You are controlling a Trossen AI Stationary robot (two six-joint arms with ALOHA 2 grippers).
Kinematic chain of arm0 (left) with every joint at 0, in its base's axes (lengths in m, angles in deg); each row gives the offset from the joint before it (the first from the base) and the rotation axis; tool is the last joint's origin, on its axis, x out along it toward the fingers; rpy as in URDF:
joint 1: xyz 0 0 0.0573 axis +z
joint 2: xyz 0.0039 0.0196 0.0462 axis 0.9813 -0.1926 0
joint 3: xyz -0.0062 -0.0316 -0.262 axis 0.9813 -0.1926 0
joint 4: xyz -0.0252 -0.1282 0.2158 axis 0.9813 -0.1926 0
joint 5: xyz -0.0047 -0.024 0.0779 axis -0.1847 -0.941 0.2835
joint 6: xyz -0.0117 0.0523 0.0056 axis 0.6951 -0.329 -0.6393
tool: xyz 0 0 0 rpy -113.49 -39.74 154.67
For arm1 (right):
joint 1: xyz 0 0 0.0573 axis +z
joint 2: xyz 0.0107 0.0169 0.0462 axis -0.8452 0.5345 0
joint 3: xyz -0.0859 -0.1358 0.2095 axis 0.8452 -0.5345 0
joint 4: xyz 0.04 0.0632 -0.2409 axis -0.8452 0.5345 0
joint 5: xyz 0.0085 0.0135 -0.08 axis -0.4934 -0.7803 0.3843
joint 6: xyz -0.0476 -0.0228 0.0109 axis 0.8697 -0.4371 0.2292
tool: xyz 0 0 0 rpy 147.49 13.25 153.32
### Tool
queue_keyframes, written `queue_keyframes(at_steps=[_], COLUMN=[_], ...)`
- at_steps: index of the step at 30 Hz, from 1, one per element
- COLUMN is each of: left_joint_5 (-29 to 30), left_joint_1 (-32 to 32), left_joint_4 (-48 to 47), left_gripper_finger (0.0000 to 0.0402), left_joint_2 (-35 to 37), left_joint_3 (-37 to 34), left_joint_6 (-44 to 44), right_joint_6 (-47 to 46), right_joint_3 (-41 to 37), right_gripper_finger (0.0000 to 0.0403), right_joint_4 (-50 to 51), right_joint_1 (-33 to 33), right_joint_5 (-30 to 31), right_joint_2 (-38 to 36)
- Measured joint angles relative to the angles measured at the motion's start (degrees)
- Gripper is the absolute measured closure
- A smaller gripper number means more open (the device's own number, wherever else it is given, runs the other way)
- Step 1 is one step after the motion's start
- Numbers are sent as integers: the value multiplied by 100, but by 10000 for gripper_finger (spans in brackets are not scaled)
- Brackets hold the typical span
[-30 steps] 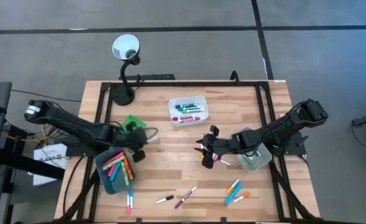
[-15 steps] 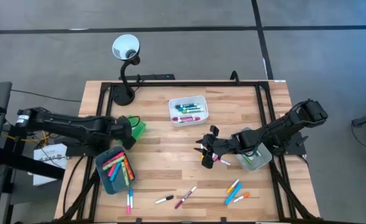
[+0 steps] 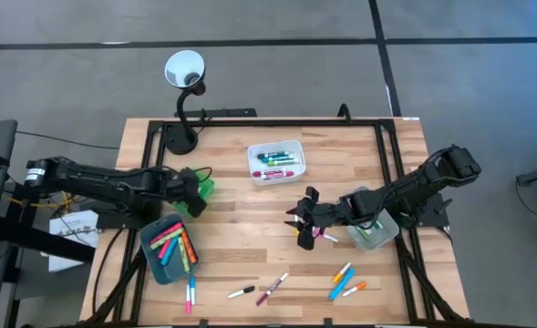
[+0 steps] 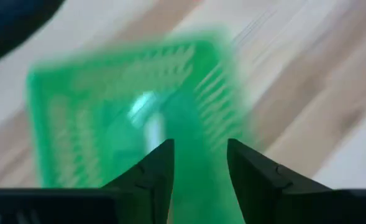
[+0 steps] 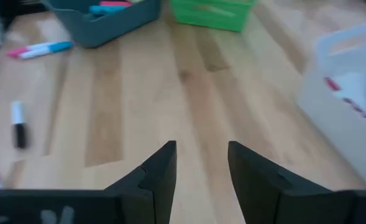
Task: Pick & Place Markers
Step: Put the small yellow highlighter pen into the green bin
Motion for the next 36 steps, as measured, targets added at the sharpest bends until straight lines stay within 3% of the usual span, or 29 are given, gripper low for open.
queue_keyframes(at_steps=[5,9,12,18,26,36], left_joint_5=[-20,-380,-292,458,494,494], left_joint_1=[-121,-517,-882,-1369,-1397,-1397], left_joint_4=[959,2198,2727,2817,2905,2957], left_gripper_finger=[267,276,279,280,280,280], left_joint_2=[2,-3,-100,-481,-940,-966], left_joint_3=[537,629,629,629,627,627], left_joint_6=[-669,-1144,-1202,-1203,-1154,-1153], right_joint_6=[-55,-824,-1439,-2086,-2252,-2204], right_joint_3=[0,0,0,-1,363,1064], right_gripper_finger=[269,269,269,270,270,276], right_joint_4=[-228,134,602,1328,1754,2363], right_joint_1=[24,-20,-123,-252,-407,-606], right_joint_5=[-134,-26,-23,-15,-153,-305], right_joint_2=[0,0,0,191,1087,1986])
